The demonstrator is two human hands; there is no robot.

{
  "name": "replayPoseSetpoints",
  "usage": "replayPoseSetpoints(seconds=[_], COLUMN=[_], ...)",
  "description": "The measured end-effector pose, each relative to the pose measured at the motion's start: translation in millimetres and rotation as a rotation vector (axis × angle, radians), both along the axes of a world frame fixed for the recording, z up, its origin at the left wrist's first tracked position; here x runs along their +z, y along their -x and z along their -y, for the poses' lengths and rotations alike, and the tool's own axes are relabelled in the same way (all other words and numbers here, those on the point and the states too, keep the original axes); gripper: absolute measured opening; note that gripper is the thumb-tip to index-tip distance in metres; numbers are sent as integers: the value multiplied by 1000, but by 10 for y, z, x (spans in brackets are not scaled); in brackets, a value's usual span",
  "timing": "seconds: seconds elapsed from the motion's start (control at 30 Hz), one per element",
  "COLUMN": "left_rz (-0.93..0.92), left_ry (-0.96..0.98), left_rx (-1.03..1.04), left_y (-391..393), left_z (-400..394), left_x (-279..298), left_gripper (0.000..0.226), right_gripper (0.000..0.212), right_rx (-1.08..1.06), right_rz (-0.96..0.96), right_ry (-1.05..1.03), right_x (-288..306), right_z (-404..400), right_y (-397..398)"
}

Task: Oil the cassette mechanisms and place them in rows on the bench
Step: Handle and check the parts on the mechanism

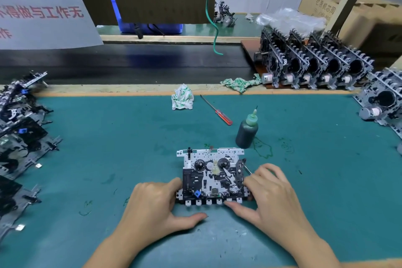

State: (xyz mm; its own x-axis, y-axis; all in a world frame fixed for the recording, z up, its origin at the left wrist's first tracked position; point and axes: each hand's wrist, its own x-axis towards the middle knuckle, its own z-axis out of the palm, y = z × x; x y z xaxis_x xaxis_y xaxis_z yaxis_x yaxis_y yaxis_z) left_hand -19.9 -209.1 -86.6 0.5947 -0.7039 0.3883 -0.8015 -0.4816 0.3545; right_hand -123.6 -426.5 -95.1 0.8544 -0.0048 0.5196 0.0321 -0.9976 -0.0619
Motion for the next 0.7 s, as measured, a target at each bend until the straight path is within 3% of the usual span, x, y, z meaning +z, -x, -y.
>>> replayPoseSetpoints(seconds=[0.3, 0.57, 0.7], left_rz=[57, -37, 35], left_ry=[6, 36, -2], left_rx=[106, -53, 49], left_y=[41, -8, 39], left_z=[35, -2, 19], left_x=[-31, 3, -39], left_gripper=[51, 41, 47], right_gripper=[47, 43, 45], right_rx=[13, -2, 29], right_rz=[-21, -59, -101], right_ry=[-64, -119, -164], right_x=[51, 52, 74], right_z=[-32, -53, -35], right_y=[0, 30, 42])
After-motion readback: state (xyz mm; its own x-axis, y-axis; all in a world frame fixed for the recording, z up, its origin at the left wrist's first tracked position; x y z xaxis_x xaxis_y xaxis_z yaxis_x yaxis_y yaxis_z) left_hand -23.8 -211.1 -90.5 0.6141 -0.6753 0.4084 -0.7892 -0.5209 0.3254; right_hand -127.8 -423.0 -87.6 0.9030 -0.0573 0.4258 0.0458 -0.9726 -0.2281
